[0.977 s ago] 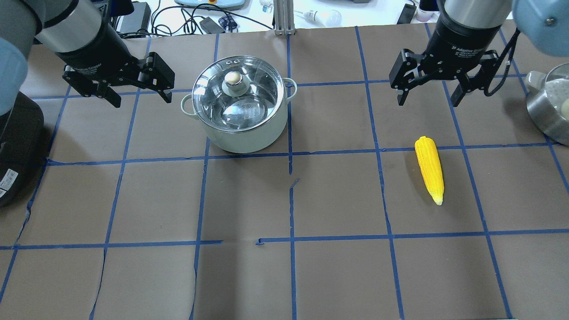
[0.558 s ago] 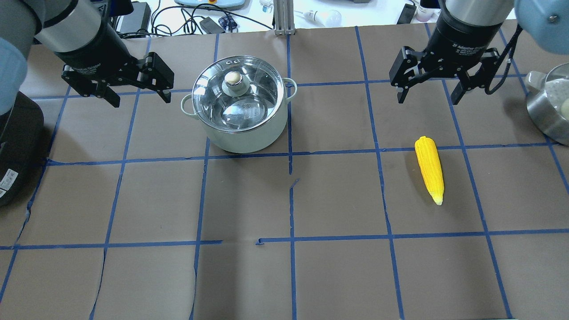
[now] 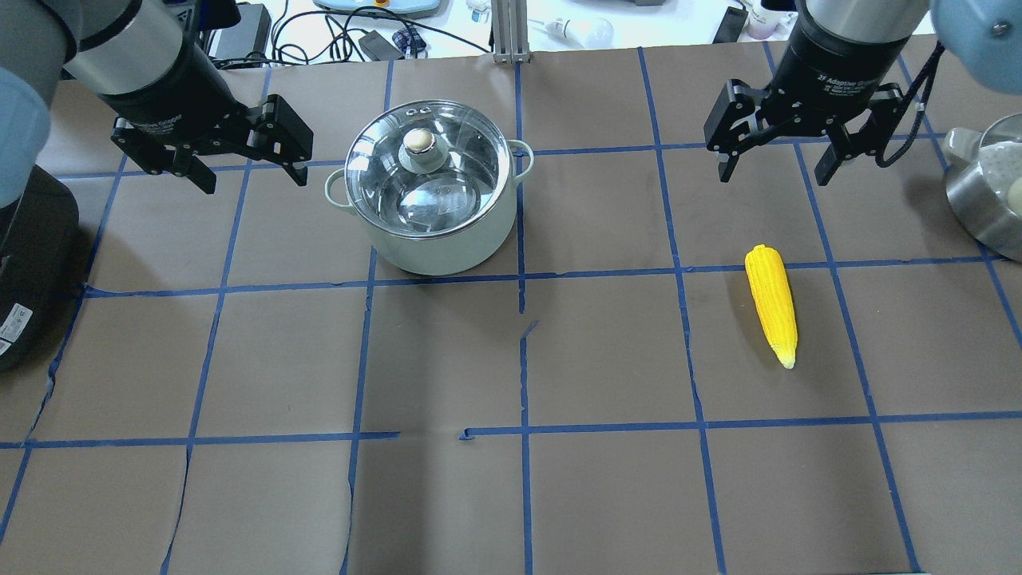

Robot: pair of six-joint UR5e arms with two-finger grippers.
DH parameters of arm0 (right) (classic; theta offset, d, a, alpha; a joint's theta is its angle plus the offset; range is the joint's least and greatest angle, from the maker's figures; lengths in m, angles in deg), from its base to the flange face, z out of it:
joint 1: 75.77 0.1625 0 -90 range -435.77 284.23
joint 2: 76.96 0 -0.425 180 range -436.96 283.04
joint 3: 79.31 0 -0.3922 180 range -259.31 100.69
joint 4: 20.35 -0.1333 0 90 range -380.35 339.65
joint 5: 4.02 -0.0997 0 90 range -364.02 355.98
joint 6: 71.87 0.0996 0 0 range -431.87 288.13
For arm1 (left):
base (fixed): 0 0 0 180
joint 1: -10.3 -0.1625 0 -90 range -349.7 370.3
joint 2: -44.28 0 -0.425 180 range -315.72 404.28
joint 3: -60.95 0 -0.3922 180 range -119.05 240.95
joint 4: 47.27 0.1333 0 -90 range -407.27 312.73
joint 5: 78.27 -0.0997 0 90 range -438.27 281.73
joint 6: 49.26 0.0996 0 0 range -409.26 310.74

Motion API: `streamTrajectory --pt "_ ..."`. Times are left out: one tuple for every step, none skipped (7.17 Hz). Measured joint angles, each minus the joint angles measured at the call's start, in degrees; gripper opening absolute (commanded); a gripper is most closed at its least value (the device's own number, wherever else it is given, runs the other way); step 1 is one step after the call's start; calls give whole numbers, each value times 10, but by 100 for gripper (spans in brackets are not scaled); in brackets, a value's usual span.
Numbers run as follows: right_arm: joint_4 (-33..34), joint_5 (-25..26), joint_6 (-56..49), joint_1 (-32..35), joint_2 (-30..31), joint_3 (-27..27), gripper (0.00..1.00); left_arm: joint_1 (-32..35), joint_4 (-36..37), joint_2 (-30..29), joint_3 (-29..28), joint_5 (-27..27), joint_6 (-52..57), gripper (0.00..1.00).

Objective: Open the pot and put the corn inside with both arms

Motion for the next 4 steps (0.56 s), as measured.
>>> streamTrajectory --pt "10 0 -1 -1 -1 1 100 0 -6 -1 -3 -1 0 100" --pt "26 0 -5 -3 -2 4 100 0 -11 -7 -6 -2 -1 100" --pt "35 -1 -8 -5 -3 7 100 -1 -13 -18 -11 -3 -1 100" --pt "41 -4 -9 -13 -5 14 100 -1 -14 -34 -24 -6 -1 100"
